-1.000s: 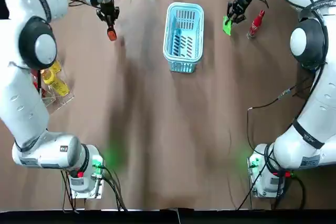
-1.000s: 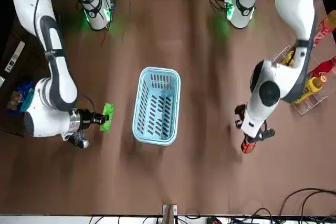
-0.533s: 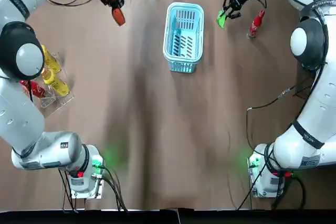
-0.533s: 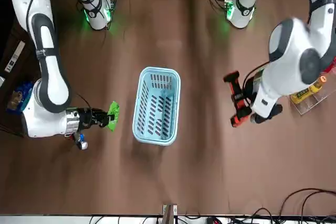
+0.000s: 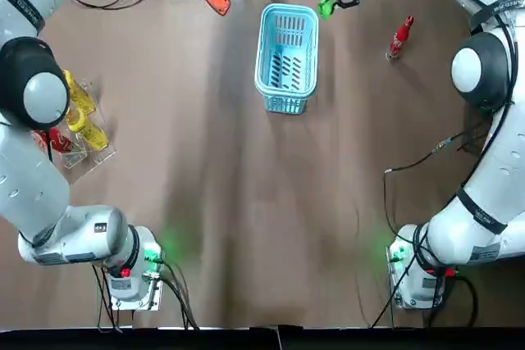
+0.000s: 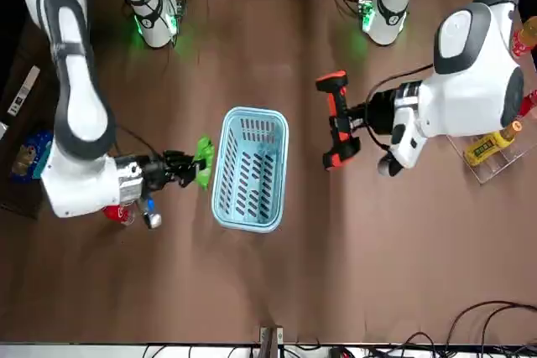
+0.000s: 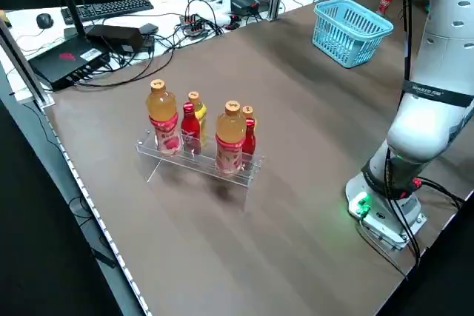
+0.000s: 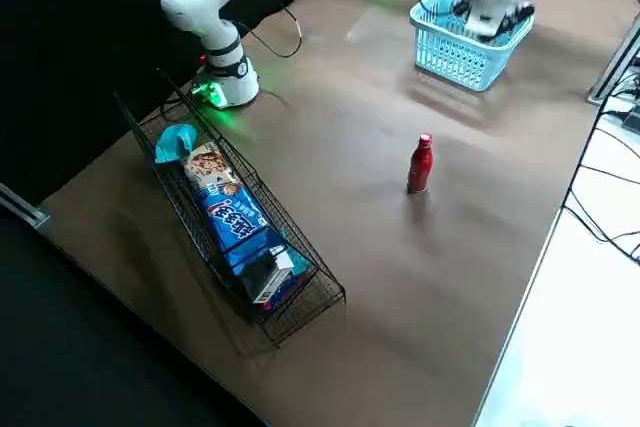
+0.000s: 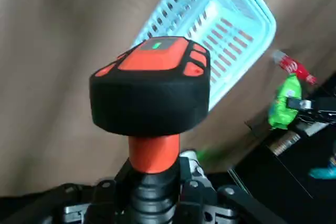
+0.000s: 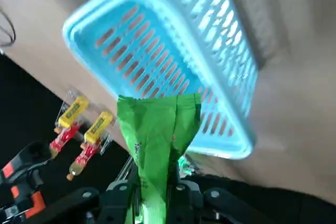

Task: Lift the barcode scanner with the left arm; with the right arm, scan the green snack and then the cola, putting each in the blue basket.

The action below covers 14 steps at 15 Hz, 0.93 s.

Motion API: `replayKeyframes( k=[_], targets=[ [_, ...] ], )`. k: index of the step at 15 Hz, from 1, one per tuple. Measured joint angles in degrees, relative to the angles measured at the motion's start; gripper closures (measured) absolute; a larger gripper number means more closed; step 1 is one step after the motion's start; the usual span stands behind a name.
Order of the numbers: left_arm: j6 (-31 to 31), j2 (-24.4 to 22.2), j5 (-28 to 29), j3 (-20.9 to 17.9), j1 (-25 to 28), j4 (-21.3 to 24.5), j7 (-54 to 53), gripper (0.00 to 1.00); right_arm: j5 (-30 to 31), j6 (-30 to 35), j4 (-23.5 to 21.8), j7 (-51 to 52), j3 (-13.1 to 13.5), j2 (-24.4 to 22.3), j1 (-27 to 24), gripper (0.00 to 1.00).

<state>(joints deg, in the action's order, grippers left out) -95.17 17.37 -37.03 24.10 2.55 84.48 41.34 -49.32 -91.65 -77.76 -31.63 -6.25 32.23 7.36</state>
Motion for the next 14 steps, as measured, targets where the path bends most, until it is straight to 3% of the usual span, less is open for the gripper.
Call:
replayKeyframes(
  k=[3,6,10,14],
  targets=[
    [-0.02,0.01,-6.15,0.54,-0.24,-0.01,0.14,0.63,0.0,-0.4,0.09,-2.66,-0.98,-0.76,3.42,0.78],
    [-0.03,0.21,-10.94,1.94,-0.18,-0.12,-3.94,0.63,0.0,-6.66,0.12,-5.29,-1.11,-0.75,7.64,0.78],
    [-2.0,1.82,-11.46,5.76,-0.82,-0.12,-11.18,0.63,0.0,-12.08,0.21,-6.52,-1.12,-0.75,11.56,0.78],
    [-7.58,4.58,-11.45,5.87,-3.24,-0.13,-17.92,0.63,0.0,-12.31,0.27,-6.53,-0.99,-0.75,11.95,0.78]
  ],
)
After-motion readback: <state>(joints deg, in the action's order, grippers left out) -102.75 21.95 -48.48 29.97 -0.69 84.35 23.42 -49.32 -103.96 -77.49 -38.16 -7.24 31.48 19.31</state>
